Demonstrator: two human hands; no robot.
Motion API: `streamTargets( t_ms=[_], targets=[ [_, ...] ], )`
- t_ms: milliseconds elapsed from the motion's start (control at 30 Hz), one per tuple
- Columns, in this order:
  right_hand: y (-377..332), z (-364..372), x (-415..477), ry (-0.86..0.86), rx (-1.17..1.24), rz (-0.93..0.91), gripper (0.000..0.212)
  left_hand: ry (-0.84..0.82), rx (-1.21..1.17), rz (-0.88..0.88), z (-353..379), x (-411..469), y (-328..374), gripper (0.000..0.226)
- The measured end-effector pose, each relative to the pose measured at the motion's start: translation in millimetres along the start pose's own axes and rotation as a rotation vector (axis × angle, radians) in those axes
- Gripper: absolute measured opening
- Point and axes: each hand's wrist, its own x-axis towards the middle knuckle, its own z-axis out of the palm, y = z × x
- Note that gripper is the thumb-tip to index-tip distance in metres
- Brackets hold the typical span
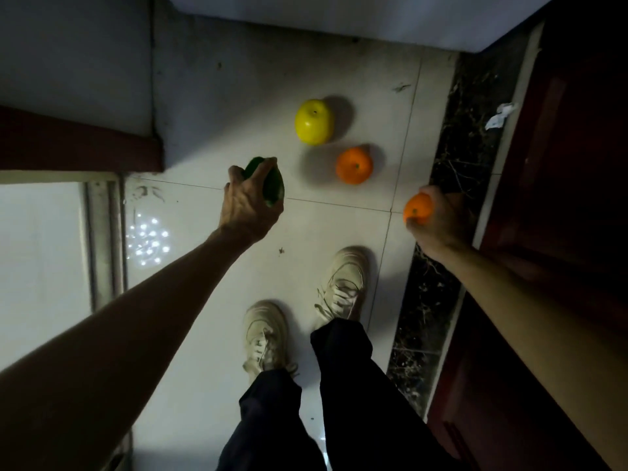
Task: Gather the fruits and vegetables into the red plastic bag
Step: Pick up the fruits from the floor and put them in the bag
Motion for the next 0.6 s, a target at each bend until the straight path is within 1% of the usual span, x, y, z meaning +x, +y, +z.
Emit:
streamTargets(
  t_ms=[167,367,500,600],
  targets=[
    [-45,-59,-100,-0.011,0.180,-0.091,0.055,-0.016,-0.017,0.024,-83,-78,55,0.067],
    [-82,-127,-219,0.008,0.324,-0.198,0.054,-0.067,-0.013,0.062,-182,-170,115,0.070],
    [-88,-175,-295,0.098,0.359,-0.236,0.056,-0.107,0.015,0.157,-234,-231,146,0.071],
    [-83,-212,-354,0.204,0.405,-0.247,0.062,-0.150,0.022,0.247,-265,-272,167,0.071]
  ],
)
